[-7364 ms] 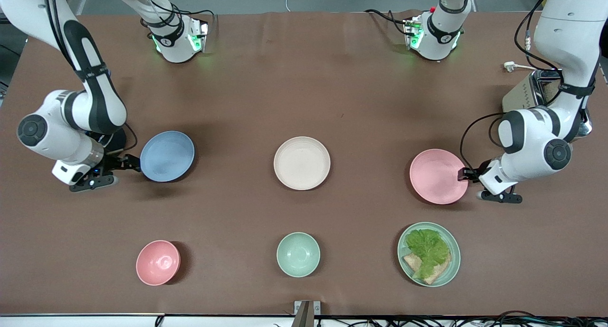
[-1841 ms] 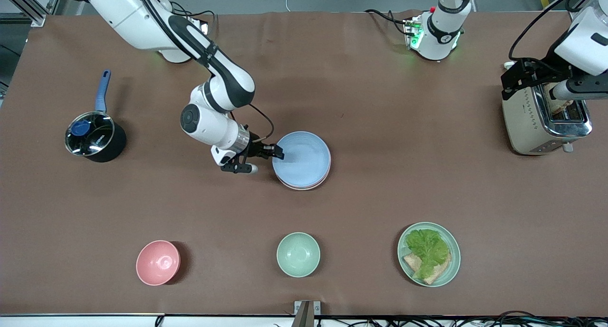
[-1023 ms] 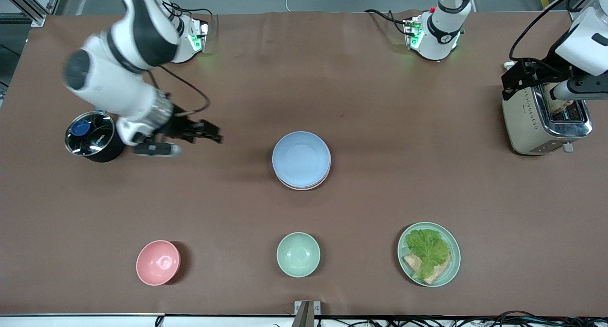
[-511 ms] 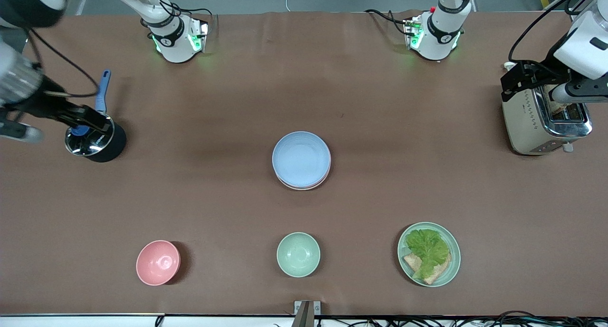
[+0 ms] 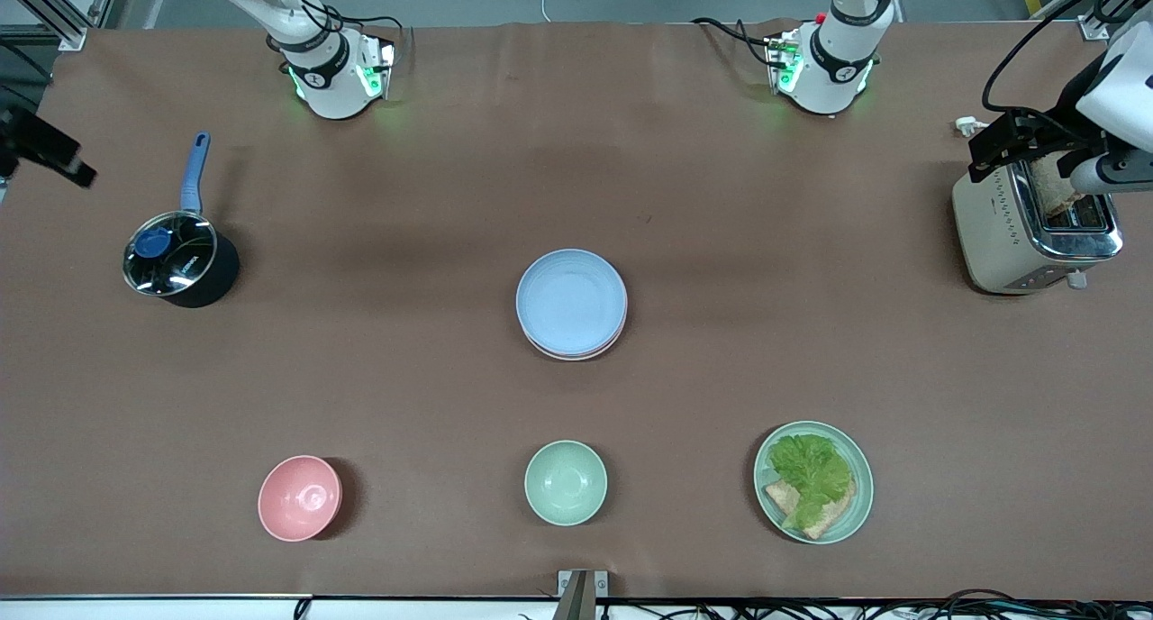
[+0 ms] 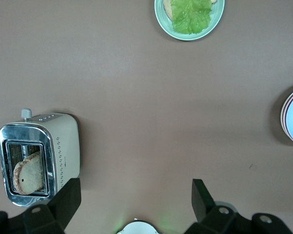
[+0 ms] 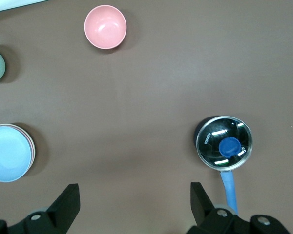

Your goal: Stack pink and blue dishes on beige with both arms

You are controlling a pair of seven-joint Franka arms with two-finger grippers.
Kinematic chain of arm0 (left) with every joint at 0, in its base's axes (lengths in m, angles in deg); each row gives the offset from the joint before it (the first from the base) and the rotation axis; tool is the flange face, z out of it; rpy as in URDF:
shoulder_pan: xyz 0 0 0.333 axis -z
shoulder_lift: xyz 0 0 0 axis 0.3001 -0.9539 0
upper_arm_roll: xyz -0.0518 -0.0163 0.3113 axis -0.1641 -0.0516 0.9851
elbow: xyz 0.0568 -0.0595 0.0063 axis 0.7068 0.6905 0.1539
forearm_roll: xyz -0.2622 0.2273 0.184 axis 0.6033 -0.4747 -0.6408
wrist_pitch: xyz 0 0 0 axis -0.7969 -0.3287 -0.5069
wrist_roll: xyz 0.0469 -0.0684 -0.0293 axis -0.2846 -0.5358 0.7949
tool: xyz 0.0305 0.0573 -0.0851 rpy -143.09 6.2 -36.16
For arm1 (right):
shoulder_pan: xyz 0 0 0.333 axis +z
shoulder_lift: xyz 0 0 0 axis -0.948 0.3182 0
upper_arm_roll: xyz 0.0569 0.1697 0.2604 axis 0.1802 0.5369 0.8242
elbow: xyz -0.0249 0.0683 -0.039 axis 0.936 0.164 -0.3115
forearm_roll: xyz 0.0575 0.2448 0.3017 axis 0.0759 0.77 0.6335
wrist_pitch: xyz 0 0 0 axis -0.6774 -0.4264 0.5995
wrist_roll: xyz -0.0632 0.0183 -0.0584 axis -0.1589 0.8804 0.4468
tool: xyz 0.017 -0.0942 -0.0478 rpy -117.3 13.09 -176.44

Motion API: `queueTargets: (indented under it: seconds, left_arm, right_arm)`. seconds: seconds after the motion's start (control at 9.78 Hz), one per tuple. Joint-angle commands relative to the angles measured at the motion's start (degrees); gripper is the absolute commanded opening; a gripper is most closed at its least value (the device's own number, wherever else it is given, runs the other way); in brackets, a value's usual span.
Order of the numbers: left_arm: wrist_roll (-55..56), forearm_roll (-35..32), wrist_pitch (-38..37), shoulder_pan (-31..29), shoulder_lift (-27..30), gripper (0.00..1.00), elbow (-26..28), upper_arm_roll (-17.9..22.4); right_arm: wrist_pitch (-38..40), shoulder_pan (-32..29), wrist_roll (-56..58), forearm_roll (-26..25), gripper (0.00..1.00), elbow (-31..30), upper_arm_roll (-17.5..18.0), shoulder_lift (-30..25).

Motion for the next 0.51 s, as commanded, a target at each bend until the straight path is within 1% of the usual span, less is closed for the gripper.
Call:
queueTargets:
  seconds: [0.0, 0.41]
  left_arm:
    - [-0.5, 0.1, -0.9, -0.1, -0.5, 1.00, -0.1, 0.1]
    - [-0.7, 0.8, -0.9, 0.0, -0.6, 1.00, -0.1, 0.1]
  right_arm:
    - [-1.2, 0.0, 1.1, -1.4, 1.00, -0.3, -0.6, 0.7]
    - [-2.1, -0.2, 1.1, -1.3, 1.00, -0.5, -0.6, 0.7]
